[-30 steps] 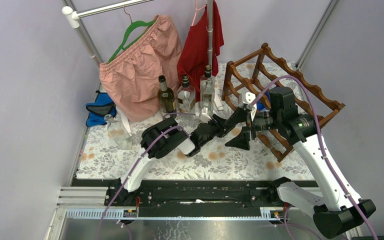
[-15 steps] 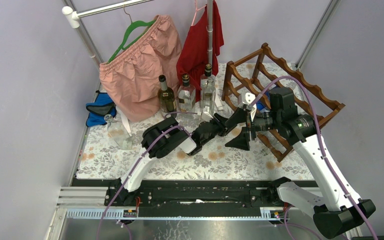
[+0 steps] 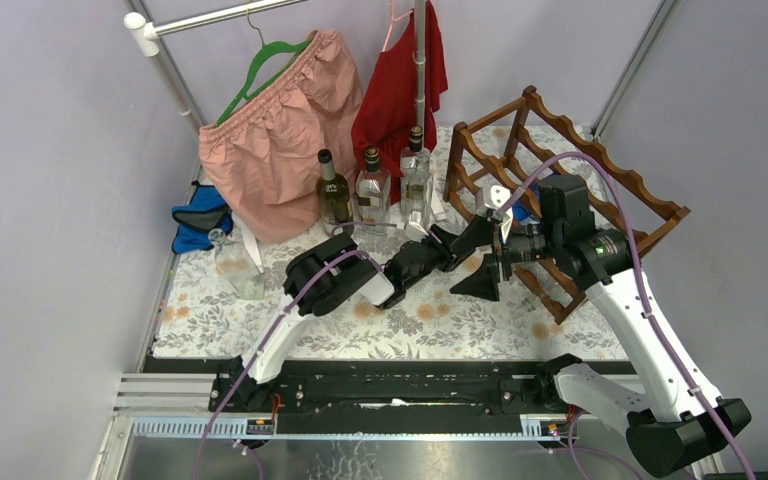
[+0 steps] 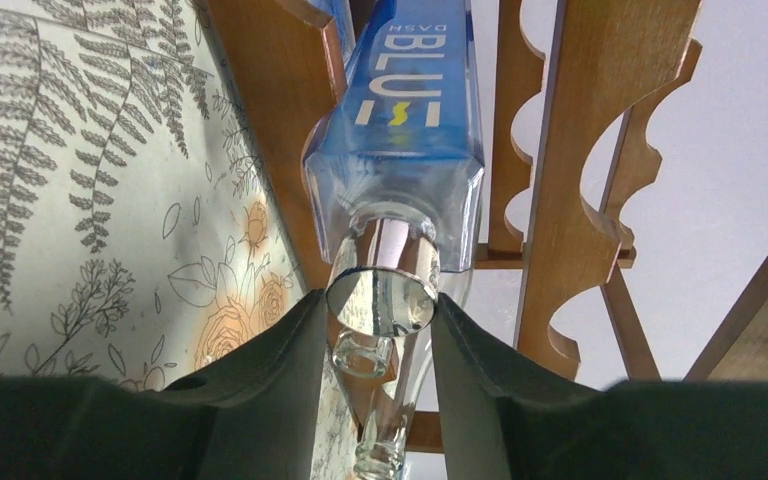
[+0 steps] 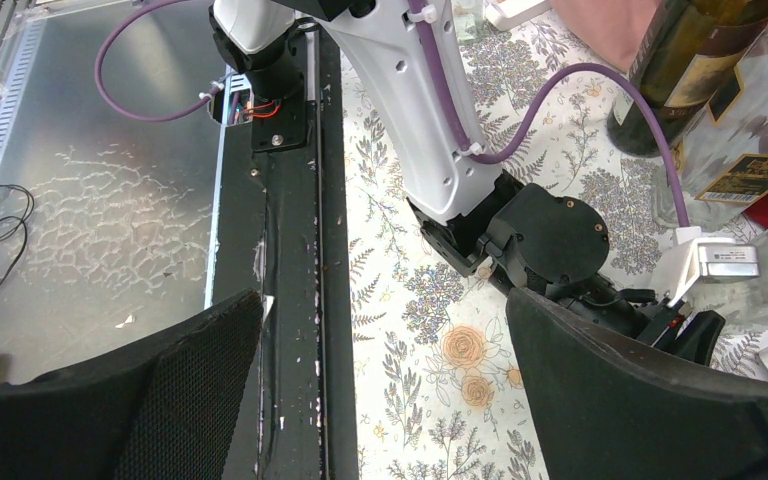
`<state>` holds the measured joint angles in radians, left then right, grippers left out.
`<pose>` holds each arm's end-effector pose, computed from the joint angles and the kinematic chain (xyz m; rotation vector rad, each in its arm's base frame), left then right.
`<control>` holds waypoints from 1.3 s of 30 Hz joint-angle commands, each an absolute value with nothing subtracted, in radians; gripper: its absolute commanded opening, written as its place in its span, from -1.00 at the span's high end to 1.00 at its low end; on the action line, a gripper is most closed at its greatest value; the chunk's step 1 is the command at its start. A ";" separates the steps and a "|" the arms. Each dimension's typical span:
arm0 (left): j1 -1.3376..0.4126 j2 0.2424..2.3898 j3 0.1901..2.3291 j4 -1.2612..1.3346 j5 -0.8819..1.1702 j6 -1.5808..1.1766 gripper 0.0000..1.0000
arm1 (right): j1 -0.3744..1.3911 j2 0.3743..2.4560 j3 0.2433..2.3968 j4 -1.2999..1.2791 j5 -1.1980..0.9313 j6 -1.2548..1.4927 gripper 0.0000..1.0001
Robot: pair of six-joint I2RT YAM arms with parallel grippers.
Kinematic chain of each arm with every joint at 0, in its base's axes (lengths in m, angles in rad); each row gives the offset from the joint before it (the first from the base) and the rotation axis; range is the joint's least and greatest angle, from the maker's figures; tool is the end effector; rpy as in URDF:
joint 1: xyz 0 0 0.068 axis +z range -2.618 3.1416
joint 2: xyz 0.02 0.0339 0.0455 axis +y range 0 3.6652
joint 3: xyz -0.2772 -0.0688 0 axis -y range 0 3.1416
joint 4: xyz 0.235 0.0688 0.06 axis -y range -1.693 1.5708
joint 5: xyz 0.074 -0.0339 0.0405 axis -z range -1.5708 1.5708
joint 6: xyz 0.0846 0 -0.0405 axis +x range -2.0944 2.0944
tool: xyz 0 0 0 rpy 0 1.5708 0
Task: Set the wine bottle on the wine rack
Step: Place the wine bottle in the wine rack.
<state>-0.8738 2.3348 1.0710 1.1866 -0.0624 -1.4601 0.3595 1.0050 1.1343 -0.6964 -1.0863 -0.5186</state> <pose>0.3237 -0.3784 0.0956 -0.6203 1.8590 -1.6434 0.1537 0.1377 0.3764 -1.3474 1.4206 1.0375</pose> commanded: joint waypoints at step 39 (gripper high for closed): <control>-0.900 2.316 0.942 1.113 -0.174 -1.465 0.30 | 0.337 0.958 1.118 -0.654 -1.126 -0.519 -1.00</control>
<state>-0.8970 2.2955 0.9451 1.1416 -0.1097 -1.4570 0.3447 0.9749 1.1156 -0.6819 -1.0943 -0.5182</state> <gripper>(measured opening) 0.347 0.995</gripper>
